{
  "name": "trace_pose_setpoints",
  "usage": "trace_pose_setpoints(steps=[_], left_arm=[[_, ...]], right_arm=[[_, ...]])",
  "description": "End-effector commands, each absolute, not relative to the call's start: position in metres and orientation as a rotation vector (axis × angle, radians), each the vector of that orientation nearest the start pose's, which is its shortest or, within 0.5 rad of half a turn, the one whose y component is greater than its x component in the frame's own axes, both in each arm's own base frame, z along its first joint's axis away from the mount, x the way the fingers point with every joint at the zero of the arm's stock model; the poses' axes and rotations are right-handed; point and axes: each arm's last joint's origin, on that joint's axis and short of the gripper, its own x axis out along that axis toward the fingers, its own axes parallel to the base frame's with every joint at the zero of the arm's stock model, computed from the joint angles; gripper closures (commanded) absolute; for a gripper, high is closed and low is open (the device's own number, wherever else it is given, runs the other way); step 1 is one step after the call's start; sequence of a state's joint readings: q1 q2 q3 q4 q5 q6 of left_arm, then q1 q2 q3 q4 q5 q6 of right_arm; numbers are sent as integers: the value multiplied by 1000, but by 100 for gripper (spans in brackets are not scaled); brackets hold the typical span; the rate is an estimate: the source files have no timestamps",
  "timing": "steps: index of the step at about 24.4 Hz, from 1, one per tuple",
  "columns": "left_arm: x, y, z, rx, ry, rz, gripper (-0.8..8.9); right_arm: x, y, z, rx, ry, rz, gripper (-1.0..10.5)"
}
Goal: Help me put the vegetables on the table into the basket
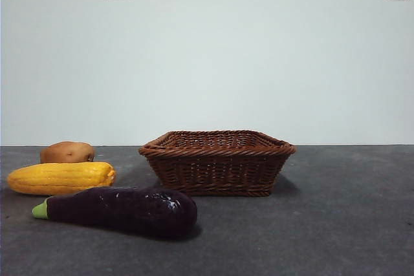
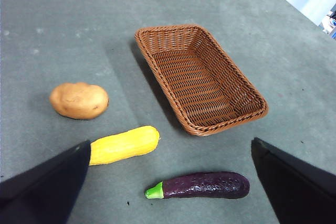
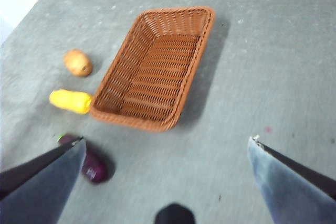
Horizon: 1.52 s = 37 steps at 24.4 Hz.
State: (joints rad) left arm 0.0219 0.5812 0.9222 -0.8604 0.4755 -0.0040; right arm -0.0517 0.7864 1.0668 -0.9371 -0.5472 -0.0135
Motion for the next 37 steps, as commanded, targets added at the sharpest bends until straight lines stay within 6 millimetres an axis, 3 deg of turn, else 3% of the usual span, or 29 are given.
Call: trace_pose_setpoints(steps=[1,4,11,16,22,30,32,35,37], left_arm=[[95,-12,342,-125,496,-450,117],[102,-11,342,-126,500,-450,117],[117,-11,336,-142,562,-448,117],[123,-11,336,-142,566,-448,118],[126,-11,338,-135,540,-448,118],[140,-11,331,-145,596,-447,118],[144,-11,329,-146,610,-447,118],[147,-11,328,-149,619,-446,118],[148,-11,327,-150,624,-446,118]], right_arm=[[157,13,358,192,678,509,348],[206,28,352,164,761,536,348],[324,99,319,56,928,563,348],[375,129,277,7,1021,525,349],[404,139,235,3,1075,468,351],[418,150,205,34,1081,439,364],[419,154,196,24,1102,431,458],[420,158,186,9,1124,415,484],[419,160,184,13,1132,401,637]])
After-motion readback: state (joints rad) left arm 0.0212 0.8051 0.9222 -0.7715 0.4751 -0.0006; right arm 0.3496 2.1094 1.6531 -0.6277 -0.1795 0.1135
